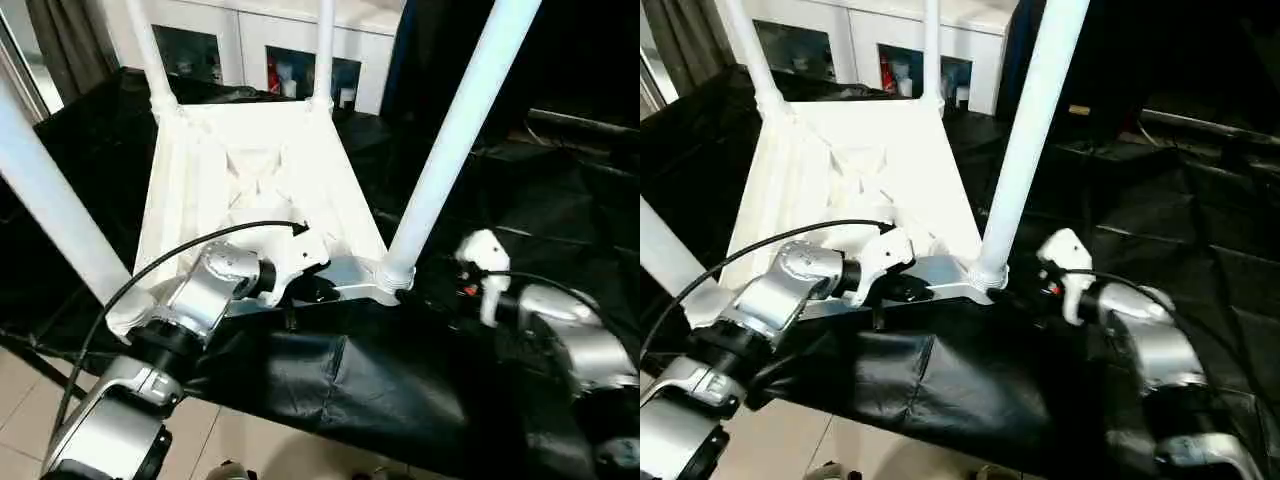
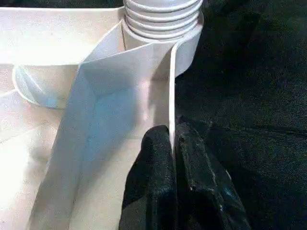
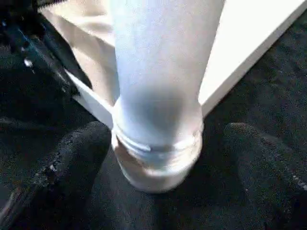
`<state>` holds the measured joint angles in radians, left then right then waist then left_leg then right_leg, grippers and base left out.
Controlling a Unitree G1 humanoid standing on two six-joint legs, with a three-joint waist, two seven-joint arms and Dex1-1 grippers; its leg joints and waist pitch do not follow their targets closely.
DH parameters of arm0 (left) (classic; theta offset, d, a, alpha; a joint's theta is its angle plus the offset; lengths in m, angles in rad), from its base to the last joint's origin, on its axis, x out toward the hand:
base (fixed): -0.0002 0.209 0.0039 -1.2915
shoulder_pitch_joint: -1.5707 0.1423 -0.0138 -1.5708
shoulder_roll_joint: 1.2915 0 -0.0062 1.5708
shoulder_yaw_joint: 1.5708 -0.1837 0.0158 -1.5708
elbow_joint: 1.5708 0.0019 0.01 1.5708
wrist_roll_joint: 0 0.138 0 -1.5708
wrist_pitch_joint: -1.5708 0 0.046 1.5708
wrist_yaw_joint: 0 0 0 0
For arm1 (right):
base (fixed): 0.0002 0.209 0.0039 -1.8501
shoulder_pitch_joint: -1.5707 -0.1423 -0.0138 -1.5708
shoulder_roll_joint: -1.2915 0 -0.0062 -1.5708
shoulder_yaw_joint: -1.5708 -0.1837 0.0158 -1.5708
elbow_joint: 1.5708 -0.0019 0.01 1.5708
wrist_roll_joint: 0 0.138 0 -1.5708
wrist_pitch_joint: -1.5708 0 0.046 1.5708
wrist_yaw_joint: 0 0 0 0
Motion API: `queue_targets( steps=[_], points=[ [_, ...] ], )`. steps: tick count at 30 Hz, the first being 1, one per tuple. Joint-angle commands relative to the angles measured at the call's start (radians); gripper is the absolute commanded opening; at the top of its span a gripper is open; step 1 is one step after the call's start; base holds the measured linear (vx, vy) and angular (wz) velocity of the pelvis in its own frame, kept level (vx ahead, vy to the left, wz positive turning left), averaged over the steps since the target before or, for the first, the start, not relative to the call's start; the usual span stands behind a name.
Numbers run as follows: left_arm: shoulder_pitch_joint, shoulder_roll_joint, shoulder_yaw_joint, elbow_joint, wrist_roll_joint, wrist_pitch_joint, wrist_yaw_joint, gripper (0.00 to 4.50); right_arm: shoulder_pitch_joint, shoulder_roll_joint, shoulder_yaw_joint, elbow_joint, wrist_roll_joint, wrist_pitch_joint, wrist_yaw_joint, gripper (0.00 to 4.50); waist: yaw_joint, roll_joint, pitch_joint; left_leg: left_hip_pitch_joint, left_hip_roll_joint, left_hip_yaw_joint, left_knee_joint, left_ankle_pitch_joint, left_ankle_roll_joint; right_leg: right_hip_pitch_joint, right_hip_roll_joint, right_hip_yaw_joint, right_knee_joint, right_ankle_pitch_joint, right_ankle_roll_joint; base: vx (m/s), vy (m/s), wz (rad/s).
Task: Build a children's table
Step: Rotate leg to tighten
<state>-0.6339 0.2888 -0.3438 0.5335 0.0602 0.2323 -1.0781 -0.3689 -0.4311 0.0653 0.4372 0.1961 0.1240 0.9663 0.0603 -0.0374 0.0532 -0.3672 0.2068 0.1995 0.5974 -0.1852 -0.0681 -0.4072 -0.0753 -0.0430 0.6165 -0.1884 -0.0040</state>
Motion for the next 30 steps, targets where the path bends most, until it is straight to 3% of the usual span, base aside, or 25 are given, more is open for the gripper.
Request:
queue_targets(
  steps=[1, 4, 6, 10, 12, 21, 26, 30],
  points=[
    [0.032, -0.009, 0.007, 0.000, -0.044, 0.011, -0.018, 0.00, -0.021, 0.005, 0.011, 0.019, -0.004, -0.018, 0.004, 4.35, 0.005, -0.007, -0.066, 0.007, 0.024, -0.012, -0.063, -0.145, 0.081, 0.052, -0.058, 0.034, -0.065, -0.106, -0.258, 0.000, 0.000, 0.00],
    [0.035, -0.004, 0.010, -0.006, -0.039, 0.017, -0.019, 0.00, -0.042, 0.028, 0.021, 0.056, -0.014, -0.032, -0.004, 4.35, 0.002, -0.007, -0.066, 0.008, 0.024, -0.012, -0.064, -0.162, 0.068, 0.052, -0.059, 0.035, -0.068, -0.135, -0.253, 0.000, 0.000, 0.00],
    [0.034, -0.001, 0.011, -0.007, -0.037, 0.020, -0.021, 0.00, -0.058, 0.041, 0.023, 0.079, -0.016, -0.037, -0.005, 4.08, 0.001, -0.012, -0.066, 0.008, 0.024, -0.012, -0.065, -0.165, 0.064, 0.052, -0.059, 0.035, -0.068, -0.144, -0.252, 0.000, 0.000, 0.00],
    [0.035, 0.006, 0.014, -0.011, -0.037, 0.023, -0.023, 0.00, -0.077, 0.054, 0.025, 0.107, -0.022, -0.045, -0.005, 3.76, 0.001, -0.008, -0.066, 0.009, 0.025, -0.012, -0.065, -0.153, 0.065, 0.051, -0.059, 0.036, -0.065, -0.122, -0.255, 0.000, 0.000, 0.00],
    [0.036, 0.009, 0.016, -0.013, -0.036, 0.023, -0.022, 0.00, -0.085, 0.054, 0.025, 0.122, -0.023, -0.052, -0.002, 3.66, 0.002, -0.015, -0.066, 0.008, 0.025, -0.011, -0.064, -0.144, 0.069, 0.053, -0.059, 0.036, -0.064, -0.108, -0.255, 0.000, 0.000, 0.00],
    [0.032, 0.019, 0.021, 0.000, -0.028, 0.011, -0.019, 0.00, -0.102, 0.061, 0.018, 0.164, -0.023, -0.079, 0.016, 2.90, 0.000, -0.014, -0.065, 0.008, 0.024, -0.011, -0.064, -0.145, 0.073, 0.052, -0.059, 0.036, -0.066, -0.132, -0.250, 0.000, 0.000, 0.00],
    [0.027, 0.002, 0.039, 0.017, -0.025, 0.005, 0.030, 0.00, -0.091, 0.104, -0.004, 0.182, -0.008, -0.088, -0.045, 2.78, -0.002, -0.017, -0.065, 0.008, 0.024, -0.011, -0.064, -0.150, 0.071, 0.051, -0.060, 0.036, -0.067, -0.155, -0.244, 0.000, 0.000, 0.00],
    [0.007, -0.037, 0.060, 0.063, -0.012, -0.002, 0.123, 0.00, -0.082, 0.162, -0.024, 0.212, -0.021, -0.099, -0.167, 2.77, -0.008, -0.019, -0.061, 0.010, 0.023, -0.012, -0.068, -0.187, 0.048, 0.047, -0.061, 0.036, -0.077, -0.238, -0.219, 0.000, 0.000, 0.00]
  ],
)
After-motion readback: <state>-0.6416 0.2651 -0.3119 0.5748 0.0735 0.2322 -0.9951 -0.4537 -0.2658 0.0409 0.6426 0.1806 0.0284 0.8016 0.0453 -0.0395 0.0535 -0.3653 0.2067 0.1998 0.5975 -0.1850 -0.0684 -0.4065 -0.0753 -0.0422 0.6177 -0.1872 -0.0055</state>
